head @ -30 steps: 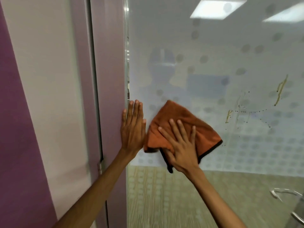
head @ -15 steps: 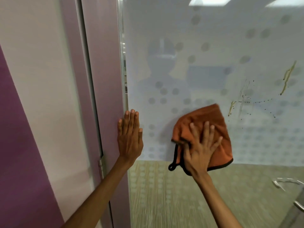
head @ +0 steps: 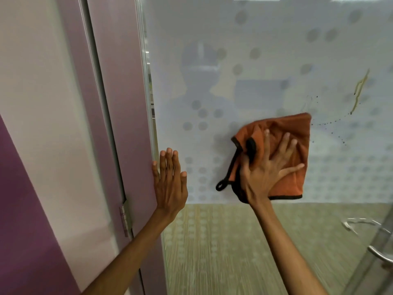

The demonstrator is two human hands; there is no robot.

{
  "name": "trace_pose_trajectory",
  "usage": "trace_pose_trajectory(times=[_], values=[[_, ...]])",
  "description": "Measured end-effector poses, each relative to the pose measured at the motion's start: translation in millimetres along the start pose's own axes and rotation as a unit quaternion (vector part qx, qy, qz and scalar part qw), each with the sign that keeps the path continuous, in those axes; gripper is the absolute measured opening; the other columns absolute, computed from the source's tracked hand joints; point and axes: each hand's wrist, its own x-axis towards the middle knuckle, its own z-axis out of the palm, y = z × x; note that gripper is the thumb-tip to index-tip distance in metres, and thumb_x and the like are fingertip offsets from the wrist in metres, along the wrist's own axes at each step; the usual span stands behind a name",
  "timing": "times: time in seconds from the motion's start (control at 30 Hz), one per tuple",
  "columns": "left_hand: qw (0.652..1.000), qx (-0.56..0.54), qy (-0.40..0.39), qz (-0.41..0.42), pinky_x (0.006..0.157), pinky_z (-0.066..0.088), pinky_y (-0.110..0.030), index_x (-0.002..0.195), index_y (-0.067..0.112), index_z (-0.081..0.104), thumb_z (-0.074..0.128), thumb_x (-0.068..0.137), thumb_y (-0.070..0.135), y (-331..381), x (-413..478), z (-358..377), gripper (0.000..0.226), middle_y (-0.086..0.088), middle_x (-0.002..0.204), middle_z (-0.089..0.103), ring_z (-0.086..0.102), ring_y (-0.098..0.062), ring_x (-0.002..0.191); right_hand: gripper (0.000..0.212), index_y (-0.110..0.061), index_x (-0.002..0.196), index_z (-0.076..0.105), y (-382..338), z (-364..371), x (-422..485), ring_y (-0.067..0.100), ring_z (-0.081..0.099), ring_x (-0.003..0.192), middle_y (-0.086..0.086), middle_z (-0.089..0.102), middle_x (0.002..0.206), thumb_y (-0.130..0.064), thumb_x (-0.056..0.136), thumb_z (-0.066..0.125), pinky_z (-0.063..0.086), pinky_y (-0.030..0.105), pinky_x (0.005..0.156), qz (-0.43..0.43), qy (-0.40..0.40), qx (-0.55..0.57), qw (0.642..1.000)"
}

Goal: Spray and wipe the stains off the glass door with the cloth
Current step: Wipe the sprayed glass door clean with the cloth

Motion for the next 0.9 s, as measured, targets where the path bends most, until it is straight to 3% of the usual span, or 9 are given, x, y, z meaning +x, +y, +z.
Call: trace_pose_trajectory(times=[0.1,0.2,0.27,0.4,0.5,0.6,0.67,0.77,0.9], values=[[1.000,0.001,0.013,-0.021,0.125,-0.012,-0.040,0.157,0.015,-0.010,0.007,0.106,0.036,9.0,1.7,3.2,0.057,0.002,0.165,-0.018,-0.014,-0.017,0.154,0.078,-0.038,0.158,0.018,-13.1,2.9,-21.1,0.033,0.002,0.156,0.013,0.007,0.168,-0.056,0.088,0.048,-0.004,0.077,0.111,-0.055,-0.024,0.003,0.998],[1.000,-0.013,0.005,0.008,0.125,-0.011,-0.037,0.157,0.016,-0.008,0.008,0.106,0.034,11.9,5.3,-0.5,0.056,0.004,0.165,-0.018,-0.013,-0.015,0.154,0.076,-0.032,0.153,0.032,24.2,-7.4,-59.3,0.036,0.014,0.153,0.014,0.021,0.164,-0.053,0.083,0.051,0.005,0.081,0.109,-0.149,-0.074,-0.022,0.986],[0.999,-0.021,0.002,0.034,0.125,-0.010,-0.036,0.157,0.017,-0.008,0.010,0.106,0.032,16.0,14.8,-3.5,0.056,0.003,0.166,-0.015,-0.012,-0.015,0.154,0.075,-0.031,0.151,0.035,43.7,-10.8,-44.4,0.037,0.018,0.151,0.018,0.026,0.162,-0.055,0.082,0.052,0.007,0.082,0.107,-0.133,-0.052,-0.032,0.989],[1.000,-0.014,0.025,0.002,0.125,-0.011,-0.040,0.156,0.010,-0.001,0.015,0.106,0.031,36.5,42.1,-0.5,0.057,-0.004,0.165,-0.003,-0.011,-0.018,0.154,0.078,-0.036,0.157,0.023,16.7,-4.2,14.5,0.033,0.006,0.156,0.014,0.015,0.167,-0.056,0.087,0.051,-0.003,0.079,0.110,-0.037,0.015,-0.007,0.999],[0.999,0.003,0.043,0.006,0.125,-0.007,-0.045,0.156,0.007,-0.001,0.019,0.105,0.029,43.9,45.6,6.6,0.059,-0.008,0.165,0.000,-0.009,-0.023,0.154,0.081,-0.038,0.157,0.019,12.3,-5.7,-1.1,0.028,0.004,0.157,0.008,0.009,0.168,-0.058,0.086,0.051,-0.008,0.073,0.113,-0.099,-0.015,-0.002,0.995],[0.998,0.007,0.056,0.013,0.125,-0.004,-0.047,0.156,0.006,-0.001,0.013,0.107,0.033,46.9,42.7,10.9,0.058,-0.010,0.164,0.002,-0.007,-0.024,0.154,0.080,-0.036,0.154,0.030,53.4,-19.3,-25.0,0.028,0.011,0.156,0.008,0.017,0.166,-0.060,0.081,0.052,0.000,0.079,0.111,-0.161,-0.074,-0.019,0.984],[0.998,0.014,0.054,0.003,0.125,-0.006,-0.048,0.156,0.006,-0.002,0.011,0.106,0.035,52.8,46.1,13.5,0.059,-0.009,0.165,-0.001,-0.007,-0.024,0.154,0.078,-0.033,0.152,0.035,70.8,-24.5,-4.2,0.028,0.013,0.155,0.011,0.020,0.165,-0.061,0.081,0.053,0.001,0.080,0.110,-0.129,-0.050,-0.025,0.990],[0.998,0.013,0.058,0.003,0.125,-0.007,-0.047,0.156,0.007,-0.004,0.011,0.106,0.035,63.7,44.1,16.4,0.060,-0.008,0.165,-0.003,-0.007,-0.023,0.154,0.079,-0.039,0.156,0.022,54.4,-22.0,36.7,0.028,0.005,0.156,0.012,0.014,0.167,-0.059,0.086,0.051,-0.001,0.080,0.109,-0.056,0.001,-0.017,0.998],[0.997,0.012,0.071,-0.012,0.125,-0.008,-0.046,0.156,0.005,-0.003,0.015,0.106,0.031,74.7,45.0,21.3,0.060,-0.010,0.165,0.001,-0.006,-0.023,0.154,0.079,-0.039,0.156,0.022,38.5,-18.1,16.4,0.027,0.004,0.157,0.008,0.010,0.168,-0.060,0.086,0.052,-0.007,0.075,0.112,-0.112,-0.025,0.011,0.993]])
